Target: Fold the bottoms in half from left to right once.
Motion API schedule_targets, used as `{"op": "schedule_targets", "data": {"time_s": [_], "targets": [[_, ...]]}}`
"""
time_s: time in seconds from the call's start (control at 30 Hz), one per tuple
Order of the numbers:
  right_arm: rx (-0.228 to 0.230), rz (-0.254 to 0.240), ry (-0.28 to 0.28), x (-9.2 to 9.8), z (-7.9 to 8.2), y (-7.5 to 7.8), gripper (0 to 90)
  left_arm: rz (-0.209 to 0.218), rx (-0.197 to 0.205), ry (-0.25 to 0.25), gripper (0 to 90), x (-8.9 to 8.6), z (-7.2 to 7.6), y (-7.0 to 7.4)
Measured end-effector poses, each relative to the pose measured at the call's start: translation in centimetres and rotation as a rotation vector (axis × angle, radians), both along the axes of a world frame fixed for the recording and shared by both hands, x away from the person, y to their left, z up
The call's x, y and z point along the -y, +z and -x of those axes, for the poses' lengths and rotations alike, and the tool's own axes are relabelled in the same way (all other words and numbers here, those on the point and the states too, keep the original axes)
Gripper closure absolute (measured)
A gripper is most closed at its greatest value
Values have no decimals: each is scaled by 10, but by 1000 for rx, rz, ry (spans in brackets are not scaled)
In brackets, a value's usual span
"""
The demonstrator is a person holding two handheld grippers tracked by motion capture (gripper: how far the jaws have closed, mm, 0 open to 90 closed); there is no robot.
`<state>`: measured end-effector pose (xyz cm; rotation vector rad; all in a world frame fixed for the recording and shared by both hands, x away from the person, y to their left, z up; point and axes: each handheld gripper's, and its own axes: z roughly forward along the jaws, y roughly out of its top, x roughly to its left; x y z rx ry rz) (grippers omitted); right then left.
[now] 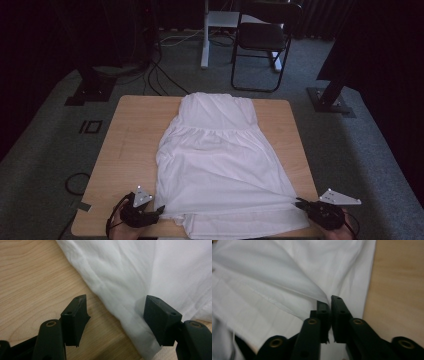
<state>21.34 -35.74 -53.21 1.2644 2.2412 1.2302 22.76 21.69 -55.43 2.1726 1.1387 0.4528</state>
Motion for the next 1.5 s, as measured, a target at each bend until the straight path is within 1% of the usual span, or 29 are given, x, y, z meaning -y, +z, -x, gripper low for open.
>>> {"op": "schedule_targets", "data": {"time_s": [0.07, 0.1, 0.13, 0.23, 0.37, 0.43, 0.47, 0.5, 0.6, 0.73, 0.77, 0.8, 0.83, 0.87, 0.97, 1.03, 1.1, 1.13, 1.17, 1.2, 1.23, 1.27, 1.3, 1.33, 1.37, 1.4, 1.43, 1.47, 1.5], "targets": [[-34, 9, 35, 4, 4, -5, 687, 22, 11, 8, 349, -3, 0, 2], [-33, 14, 34, 5, 5, -7, 620, 40, 19, 15, 346, -5, -1, 4], [-26, 11, 25, 6, 5, -7, 573, 57, 32, 29, 342, -8, -1, 7], [9, -14, 30, 6, 2, 0, 515, 46, 81, 72, 341, -17, -3, 19], [76, -35, 54, 13, 3, 18, 498, 33, 133, 114, 337, -29, -14, 36], [95, -45, 54, 18, 4, 24, 492, 25, 145, 127, 337, -30, -21, 41], [95, -45, 54, 18, 4, 24, 492, 25, 145, 127, 337, -30, -21, 41], [105, -49, 49, 22, 5, 26, 487, 22, 147, 131, 337, -29, -30, 42], [104, -44, 52, 25, 6, 27, 482, 18, 140, 130, 337, -26, -37, 42], [110, -63, 60, 31, 10, 27, 483, 5, 130, 107, 337, -16, -45, 39], [113, -68, 54, 33, 11, 26, 482, 1, 131, 97, 337, -10, -50, 37], [113, -68, 54, 33, 11, 26, 482, 1, 131, 97, 337, -10, -50, 37], [120, -81, 37, 37, 13, 26, 485, 3, 126, 90, 337, -6, -54, 36], [120, -81, 37, 37, 13, 26, 485, 3, 126, 90, 337, -6, -54, 36], [108, -66, 8, 33, 6, 23, 492, -1, 126, 93, 337, -1, -67, 33], [92, -58, -16, 25, -6, 20, 504, -4, 126, 103, 337, 1, -76, 33], [86, -42, -34, 15, -25, 15, 524, 2, 118, 120, 338, 1, -90, 31], [76, -27, -54, 8, -39, 12, 534, 7, 111, 128, 342, 0, -95, 31], [72, -20, -64, 4, -49, 11, 538, 20, 98, 141, 342, -1, -104, 31], [64, -12, -82, -3, -65, 10, 552, 29, 97, 150, 342, -2, -108, 31], [58, -2, -104, -14, -89, 8, 553, 38, 86, 169, 343, -4, -122, 33], [58, -2, -104, -14, -89, 8, 553, 38, 86, 169, 343, -4, -122, 33], [58, 1, -115, -20, -102, 8, 552, 47, 76, 172, 343, -4, -130, 35], [52, 6, -116, -28, -119, 7, 545, 49, 70, 172, 343, -4, -135, 35], [56, 42, -120, -41, -141, 6, 536, 44, 57, 171, 343, -1, -147, 36], [56, 42, -120, -41, -141, 6, 536, 44, 57, 171, 343, -1, -147, 36], [46, 56, -117, -52, -165, 5, 529, 32, 39, 166, 343, 4, -160, 34], [46, 56, -117, -52, -165, 5, 529, 32, 39, 166, 347, 4, -160, 34], [42, 62, -127, -57, -176, 4, 529, 26, 28, 168, 347, 6, -166, 32]]}}
